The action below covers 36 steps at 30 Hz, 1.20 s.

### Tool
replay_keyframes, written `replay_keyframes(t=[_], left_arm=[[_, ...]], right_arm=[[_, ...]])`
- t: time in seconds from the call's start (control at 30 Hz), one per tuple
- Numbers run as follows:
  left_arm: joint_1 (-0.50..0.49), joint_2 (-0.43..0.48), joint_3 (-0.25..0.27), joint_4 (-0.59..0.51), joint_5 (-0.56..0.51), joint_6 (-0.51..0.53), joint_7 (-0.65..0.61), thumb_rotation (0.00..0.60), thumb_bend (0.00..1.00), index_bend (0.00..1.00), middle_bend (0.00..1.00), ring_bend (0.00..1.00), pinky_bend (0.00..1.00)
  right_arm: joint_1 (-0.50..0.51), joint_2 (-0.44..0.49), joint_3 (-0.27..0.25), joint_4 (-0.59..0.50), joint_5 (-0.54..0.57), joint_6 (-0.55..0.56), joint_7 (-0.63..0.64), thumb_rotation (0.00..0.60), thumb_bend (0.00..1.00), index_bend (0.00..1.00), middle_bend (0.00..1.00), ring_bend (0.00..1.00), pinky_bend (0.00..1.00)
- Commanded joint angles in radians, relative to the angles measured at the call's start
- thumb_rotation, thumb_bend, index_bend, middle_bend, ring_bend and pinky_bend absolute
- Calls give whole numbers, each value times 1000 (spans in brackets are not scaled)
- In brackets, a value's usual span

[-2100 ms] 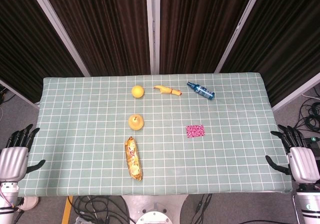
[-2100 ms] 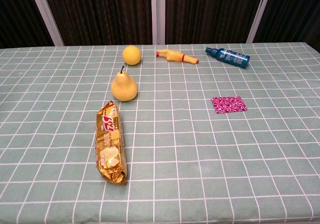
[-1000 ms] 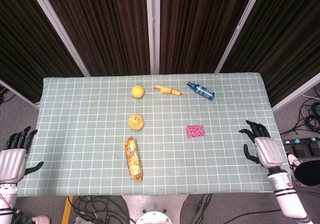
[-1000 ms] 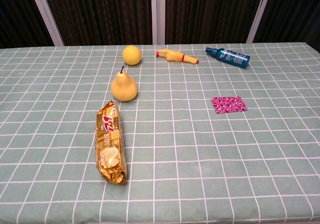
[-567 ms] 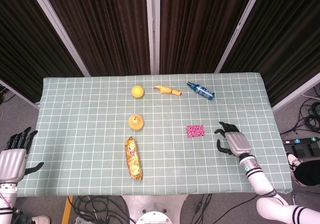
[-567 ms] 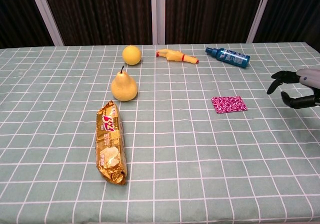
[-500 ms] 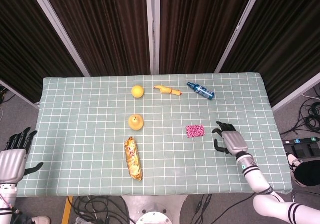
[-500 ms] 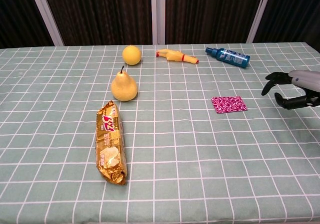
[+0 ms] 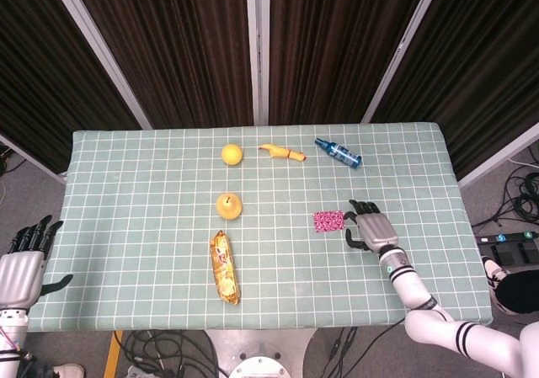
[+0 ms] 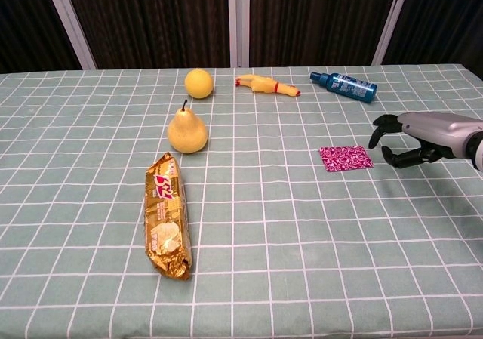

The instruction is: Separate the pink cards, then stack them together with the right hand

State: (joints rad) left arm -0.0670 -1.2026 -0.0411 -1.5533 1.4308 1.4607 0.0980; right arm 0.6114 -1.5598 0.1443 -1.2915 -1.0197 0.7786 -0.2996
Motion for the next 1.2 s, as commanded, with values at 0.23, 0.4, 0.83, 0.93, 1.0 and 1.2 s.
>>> replay_keyframes(t=[0.23, 0.4, 0.83, 0.93, 1.0, 1.2], left_arm=[[-1, -1, 0, 3, -3, -4, 0, 600, 6, 163, 156, 126, 137], [0, -1, 0, 1, -6, -5, 4, 600, 6, 163, 156, 126, 137], [2, -2, 2, 7, -6, -5, -3, 600, 5, 163, 156, 126, 136], [4, -3, 4, 10, -6, -4, -8, 600, 5, 163, 156, 126, 136], [7, -5, 6, 13, -5, -1, -11, 600, 6, 163, 156, 126, 136], [12, -8, 8, 21, -3, 4, -19, 600, 6, 163, 156, 126, 136]], right_arm=[[39, -71, -6, 108, 9, -45, 20, 268, 575, 265, 11, 0, 0], [54, -105, -13, 144, -9, -60, 35, 268, 573, 265, 10, 0, 0], [105, -169, -10, 140, -44, -67, 20, 272, 573, 265, 10, 0, 0], [121, -183, -9, 134, -43, -70, 2, 270, 574, 265, 10, 0, 0], [131, -190, -10, 129, -40, -72, -13, 269, 573, 265, 10, 0, 0], [144, -196, -13, 101, -34, -63, -37, 270, 575, 265, 11, 0, 0]])
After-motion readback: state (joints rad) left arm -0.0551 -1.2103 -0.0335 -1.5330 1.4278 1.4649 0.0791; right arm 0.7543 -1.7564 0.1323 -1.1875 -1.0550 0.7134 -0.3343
